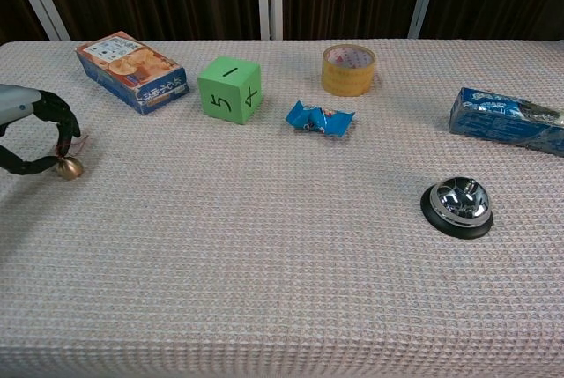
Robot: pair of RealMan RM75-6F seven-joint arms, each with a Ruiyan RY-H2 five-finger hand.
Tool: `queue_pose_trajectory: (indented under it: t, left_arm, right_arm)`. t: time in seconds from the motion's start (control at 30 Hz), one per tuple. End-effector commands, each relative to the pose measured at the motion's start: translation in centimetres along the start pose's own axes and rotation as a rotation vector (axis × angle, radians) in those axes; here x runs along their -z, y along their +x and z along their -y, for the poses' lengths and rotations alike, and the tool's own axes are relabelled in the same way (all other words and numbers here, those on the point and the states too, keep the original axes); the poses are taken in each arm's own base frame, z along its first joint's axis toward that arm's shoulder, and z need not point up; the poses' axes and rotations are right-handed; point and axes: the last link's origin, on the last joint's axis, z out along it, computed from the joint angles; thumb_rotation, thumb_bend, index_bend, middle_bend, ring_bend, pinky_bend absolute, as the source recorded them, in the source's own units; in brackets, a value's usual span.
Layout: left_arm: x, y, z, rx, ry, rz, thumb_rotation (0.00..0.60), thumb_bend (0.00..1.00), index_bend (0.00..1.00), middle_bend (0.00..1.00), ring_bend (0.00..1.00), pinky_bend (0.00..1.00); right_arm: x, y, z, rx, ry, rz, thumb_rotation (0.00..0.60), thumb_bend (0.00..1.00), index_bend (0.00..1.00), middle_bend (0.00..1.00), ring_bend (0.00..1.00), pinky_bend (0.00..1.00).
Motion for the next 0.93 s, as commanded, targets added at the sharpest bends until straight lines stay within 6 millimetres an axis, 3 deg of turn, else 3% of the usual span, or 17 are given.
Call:
queue_pose_trajectory:
  t: [0.03, 0.13, 0.33, 0.47, 0.57, 0.63, 0.73, 0.93]
  left_arm:
    - [0.1, 0.0, 0.1, -0.005, 0.0, 0.005, 0.6, 0.37, 0.31, 0.26, 0.12, 0.21]
    - [0.2, 0.1, 0.2, -0.006, -0.001, 0.001, 0.6, 0.34, 0.16, 0.25, 0.12, 0.21]
    - [1.9, 1.1, 0.9, -0.006, 0.013, -0.061, 0.6, 0.29, 0.1, 0.23, 0.12, 0.21]
    - [5.4, 2.2, 2.3, 0.006, 0.054, -0.171, 0.6, 0.19, 0.09, 0.16, 0.1, 0.21]
    - [9.3, 2.7, 4.3, 0.035, 0.095, -0.32, 0.581, 0.14, 0.09, 0.14, 0.09, 0.2]
    - [11.5, 2.4, 5.6, 0.02, 0.134, -0.351, 0.535, 0.14, 0.09, 0.13, 0.09, 0.2]
    - [14.7, 1.6, 7.0, 0.017, 0.206, -0.33, 0.514, 0.14, 0.09, 0.13, 0.09, 0.2]
    - [17.3, 1.0, 7.5, 0.024, 0.26, -0.308, 0.519, 0.14, 0.09, 0.13, 0.09, 0.2]
  right_arm:
    - [0.0, 0.0, 0.0, 0.001, 0.001, 0.0, 0.6, 0.16, 0.0, 0.0, 0.0, 0.0]
    - [0.0, 0.1, 0.1, 0.001, 0.002, -0.001, 0.6, 0.16, 0.0, 0.0, 0.0, 0.0]
    - [0.1, 0.3, 0.0, 0.0, 0.002, -0.009, 0.6, 0.16, 0.0, 0.0, 0.0, 0.0]
    - [0.2, 0.7, -0.1, -0.006, 0.002, -0.026, 0.6, 0.16, 0.0, 0.0, 0.0, 0.0]
    - [0.5, 0.7, -0.4, -0.014, -0.003, -0.037, 0.6, 0.16, 0.0, 0.0, 0.0, 0.0]
    - [0.8, 0.4, -0.6, -0.019, -0.012, -0.031, 0.6, 0.16, 0.0, 0.0, 0.0, 0.0]
    - [1.2, 0.0, -1.2, -0.023, -0.031, -0.018, 0.6, 0.16, 0.0, 0.0, 0.0, 0.0]
    - [1.3, -0.2, -1.5, -0.032, -0.048, -0.023, 0.6, 0.16, 0.0, 0.0, 0.0, 0.0]
